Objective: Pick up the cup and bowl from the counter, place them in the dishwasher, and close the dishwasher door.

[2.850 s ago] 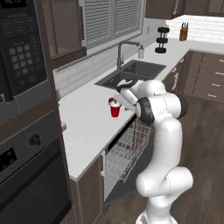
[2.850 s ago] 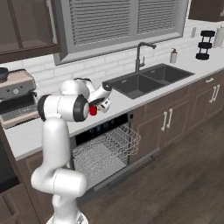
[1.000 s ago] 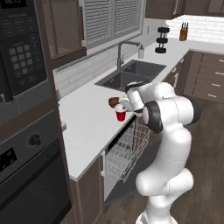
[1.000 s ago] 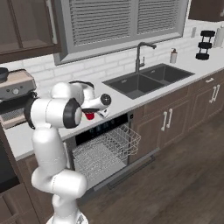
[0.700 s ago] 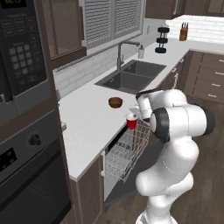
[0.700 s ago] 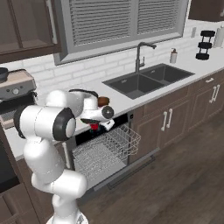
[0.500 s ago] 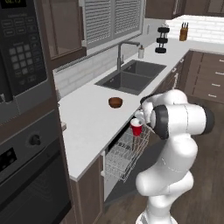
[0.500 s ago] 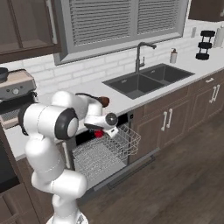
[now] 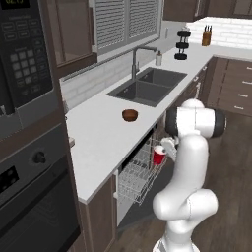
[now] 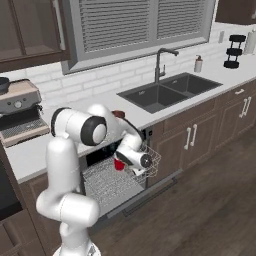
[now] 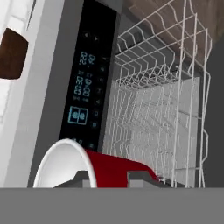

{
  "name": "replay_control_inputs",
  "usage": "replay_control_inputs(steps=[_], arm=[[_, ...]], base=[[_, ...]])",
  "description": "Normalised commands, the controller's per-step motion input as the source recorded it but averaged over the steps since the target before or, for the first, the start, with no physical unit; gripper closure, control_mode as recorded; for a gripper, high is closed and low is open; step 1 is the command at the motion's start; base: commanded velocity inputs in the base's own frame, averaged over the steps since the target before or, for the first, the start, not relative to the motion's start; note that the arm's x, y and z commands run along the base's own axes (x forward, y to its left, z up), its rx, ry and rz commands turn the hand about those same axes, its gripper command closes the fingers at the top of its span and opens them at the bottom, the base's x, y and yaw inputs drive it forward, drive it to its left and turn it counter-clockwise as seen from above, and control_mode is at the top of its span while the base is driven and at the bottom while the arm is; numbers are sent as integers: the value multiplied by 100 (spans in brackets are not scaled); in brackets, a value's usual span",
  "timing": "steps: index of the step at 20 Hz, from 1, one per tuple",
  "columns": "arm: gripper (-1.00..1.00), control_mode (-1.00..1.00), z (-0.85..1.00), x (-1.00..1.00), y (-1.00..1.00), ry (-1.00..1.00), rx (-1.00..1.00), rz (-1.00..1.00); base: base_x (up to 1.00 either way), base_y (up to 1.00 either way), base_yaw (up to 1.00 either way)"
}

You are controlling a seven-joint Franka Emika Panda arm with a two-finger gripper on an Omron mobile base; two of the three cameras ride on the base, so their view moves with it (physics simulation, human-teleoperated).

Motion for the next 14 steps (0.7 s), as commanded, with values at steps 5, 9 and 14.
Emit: replay_control_inputs(steps=[5, 9, 14], arm=[[100, -100, -81, 0, 19, -19, 5, 0], [100, -100, -43, 0, 46, -21, 0, 5], [100, -100, -12, 0, 61, -9, -4, 7]], base=[[0, 0, 0], [0, 0, 0], [0, 0, 0]])
